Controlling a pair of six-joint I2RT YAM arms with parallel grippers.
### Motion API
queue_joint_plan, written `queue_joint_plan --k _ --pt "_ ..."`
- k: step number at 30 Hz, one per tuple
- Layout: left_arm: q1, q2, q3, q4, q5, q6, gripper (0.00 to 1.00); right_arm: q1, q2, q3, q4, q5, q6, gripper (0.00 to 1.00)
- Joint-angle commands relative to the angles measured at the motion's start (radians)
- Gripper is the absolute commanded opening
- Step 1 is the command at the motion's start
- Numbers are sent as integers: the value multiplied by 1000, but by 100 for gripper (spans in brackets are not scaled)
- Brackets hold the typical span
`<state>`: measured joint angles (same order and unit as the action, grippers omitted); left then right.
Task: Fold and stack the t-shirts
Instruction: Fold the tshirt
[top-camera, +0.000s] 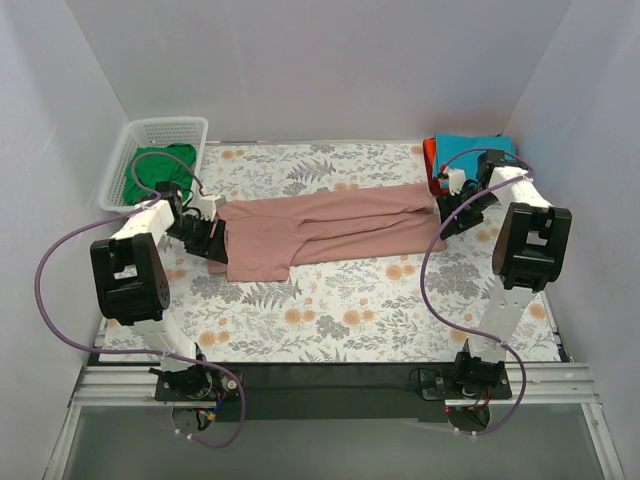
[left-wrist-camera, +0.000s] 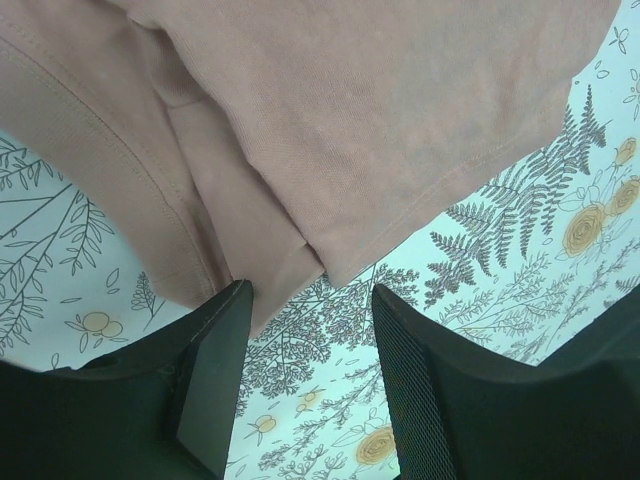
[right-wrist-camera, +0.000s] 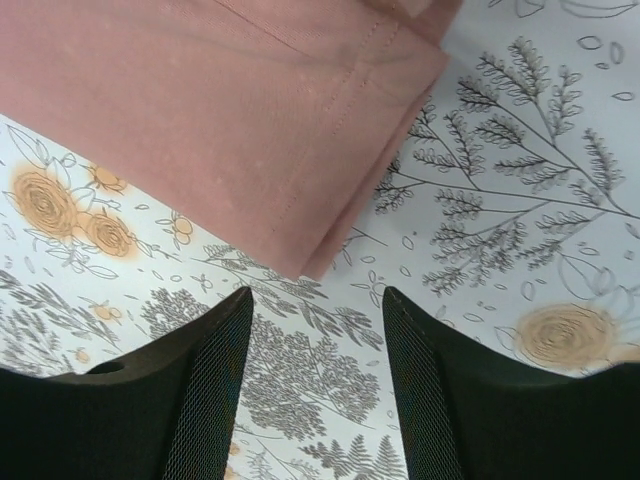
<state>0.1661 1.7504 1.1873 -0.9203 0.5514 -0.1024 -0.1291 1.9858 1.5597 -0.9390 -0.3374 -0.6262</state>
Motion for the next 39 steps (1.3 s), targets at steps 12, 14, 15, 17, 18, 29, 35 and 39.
queue_joint_plan --k 12,14,15,17,18,29,35,39 --pt "0 -2 -29 63 38 -49 51 -12 122 53 -17 -97 140 62" --pt "1 3 -31 67 39 -49 51 -10 123 60 -17 -103 146 61" --pt "0 7 -32 69 41 -51 51 -12 123 63 -18 -107 151 61" --pt "0 12 -32 70 41 -52 51 -12 123 69 -21 -115 154 60" --pt "0 14 -32 77 41 -54 51 -12 123 71 -21 -121 158 59" --pt "0 40 -3 74 50 -60 49 -12 133 76 -35 -120 166 28" --pt "0 37 -3 72 48 -62 49 -15 120 76 -30 -60 177 46" --pt "0 40 0 74 45 -60 49 -18 126 89 -24 -52 201 48"
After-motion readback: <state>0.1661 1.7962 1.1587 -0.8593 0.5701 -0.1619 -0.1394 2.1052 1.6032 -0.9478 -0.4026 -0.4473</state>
